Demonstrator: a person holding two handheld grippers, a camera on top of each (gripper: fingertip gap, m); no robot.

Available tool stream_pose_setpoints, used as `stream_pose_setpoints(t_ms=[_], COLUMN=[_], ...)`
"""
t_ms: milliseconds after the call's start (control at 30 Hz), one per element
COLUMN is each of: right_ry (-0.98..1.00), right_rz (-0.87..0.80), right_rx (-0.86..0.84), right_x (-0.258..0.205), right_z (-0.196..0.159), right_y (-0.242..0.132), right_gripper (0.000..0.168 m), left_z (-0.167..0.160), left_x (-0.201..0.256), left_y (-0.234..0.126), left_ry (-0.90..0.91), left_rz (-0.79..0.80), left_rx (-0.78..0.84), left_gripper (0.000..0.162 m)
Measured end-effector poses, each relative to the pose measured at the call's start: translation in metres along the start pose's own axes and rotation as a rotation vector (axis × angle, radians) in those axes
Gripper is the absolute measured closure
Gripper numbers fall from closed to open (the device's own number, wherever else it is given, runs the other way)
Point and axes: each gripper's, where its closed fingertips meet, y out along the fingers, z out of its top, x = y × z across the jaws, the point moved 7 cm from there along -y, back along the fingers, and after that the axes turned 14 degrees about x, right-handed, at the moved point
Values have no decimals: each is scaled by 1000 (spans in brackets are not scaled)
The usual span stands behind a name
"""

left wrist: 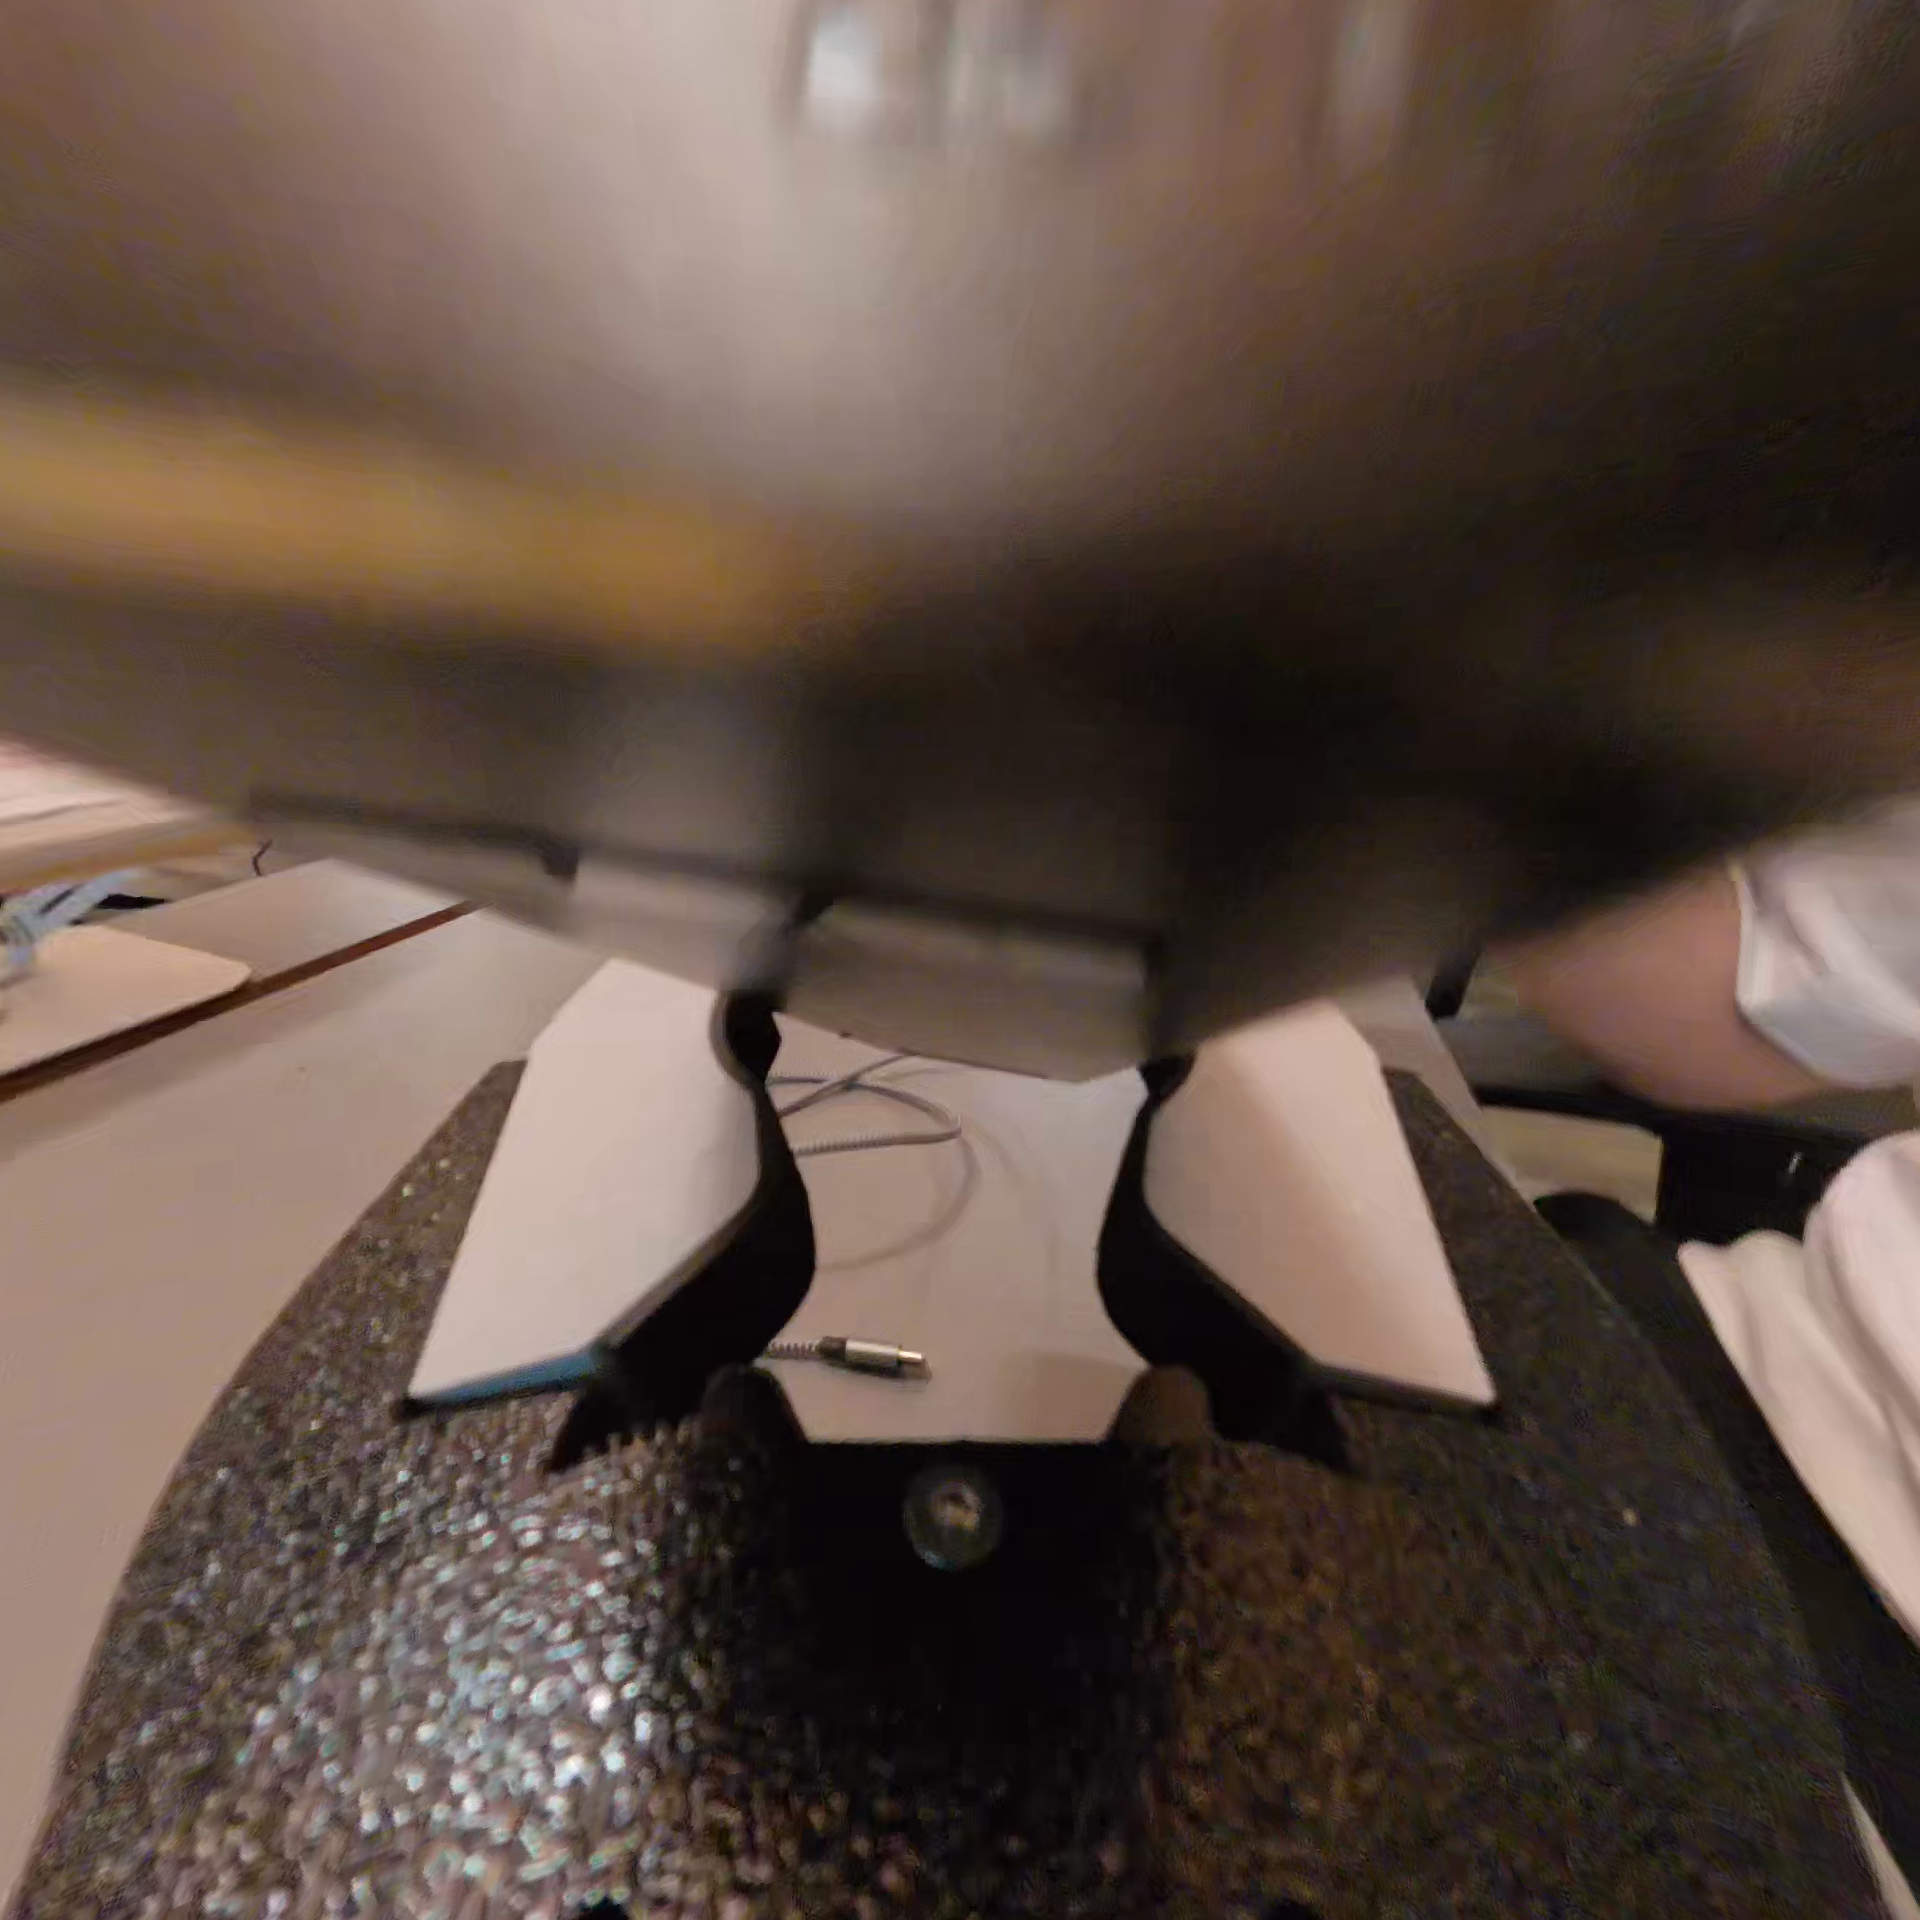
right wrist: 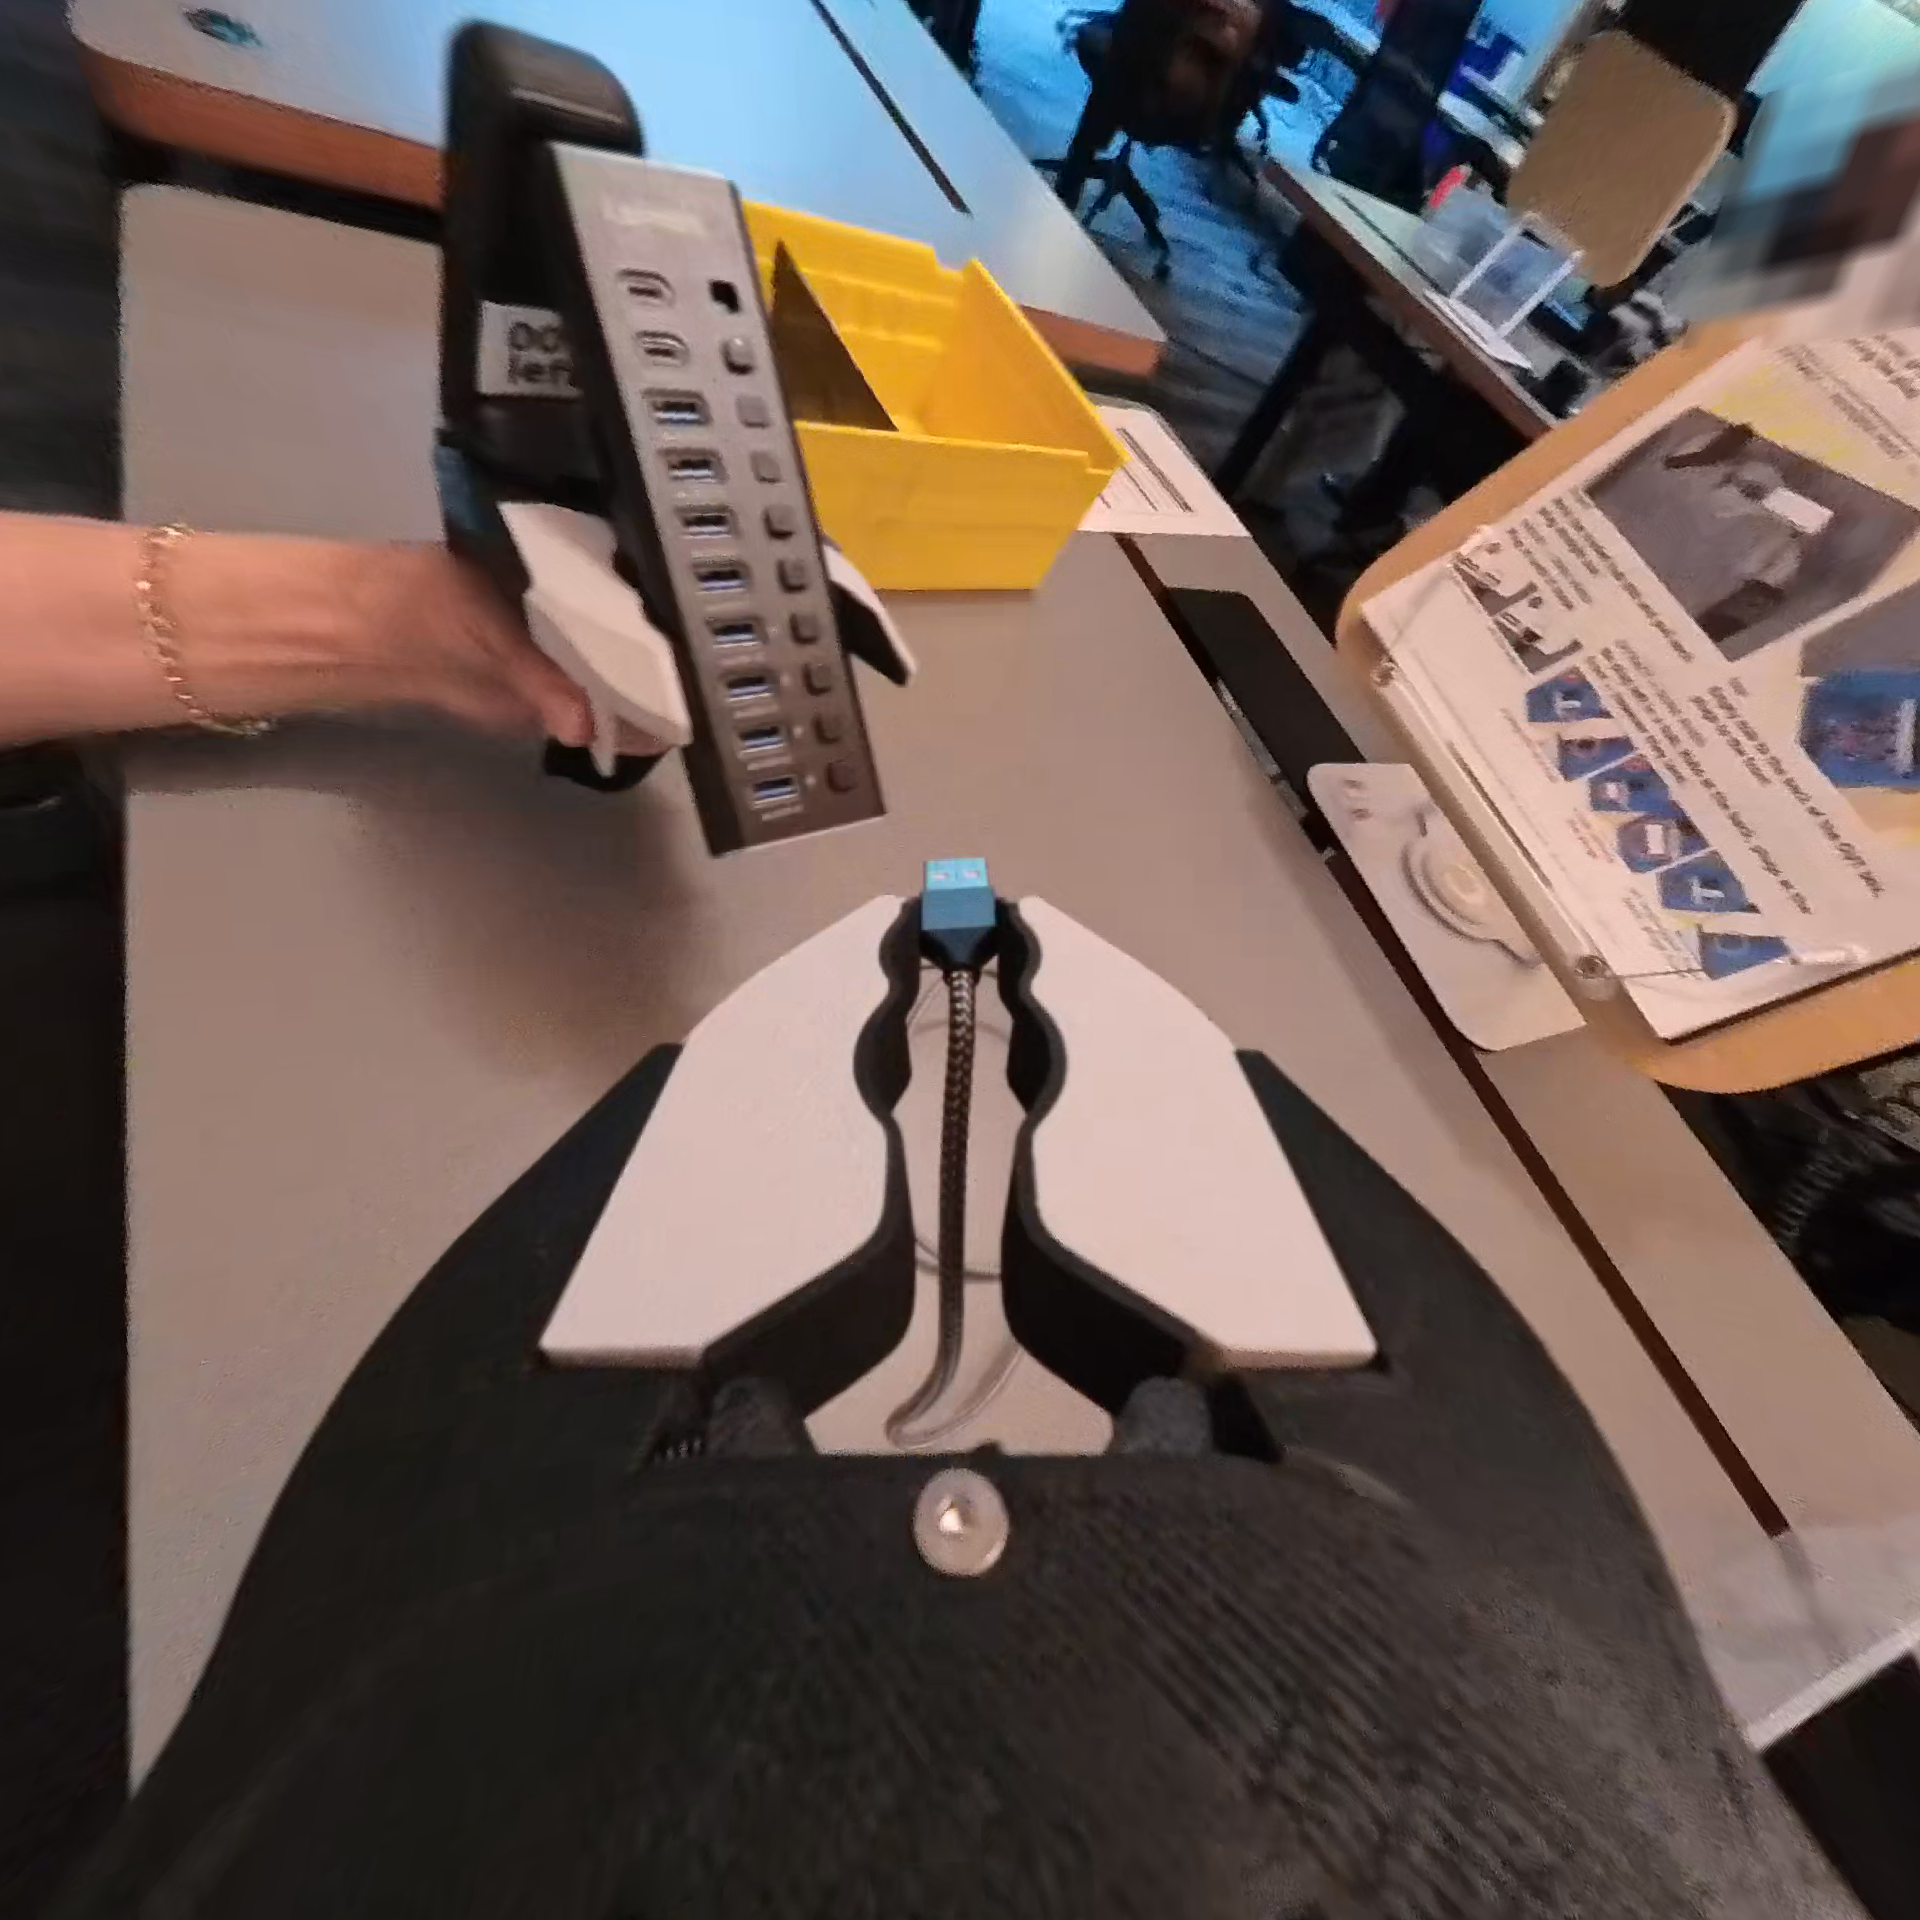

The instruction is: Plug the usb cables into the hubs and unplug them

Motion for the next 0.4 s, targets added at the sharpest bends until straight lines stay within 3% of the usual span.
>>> stream_pose_setpoints(t_ms=[100,267,400], right_ry=[24,-14,62], right_rz=[-17,-345,-321], right_rx=[63,110,77], right_x=[13,63,72], right_z=[-7,-14,-42], right_y=[-10,-64,-66], right_gripper=[154,154,154], left_z=[11,38,63], left_x=[11,16,14], left_y=[7,2,-11], left_ry=[100,205,225], left_rz=[-22,-5,38], left_rx=[-73,-82,-45], left_gripper=[93,93,93])
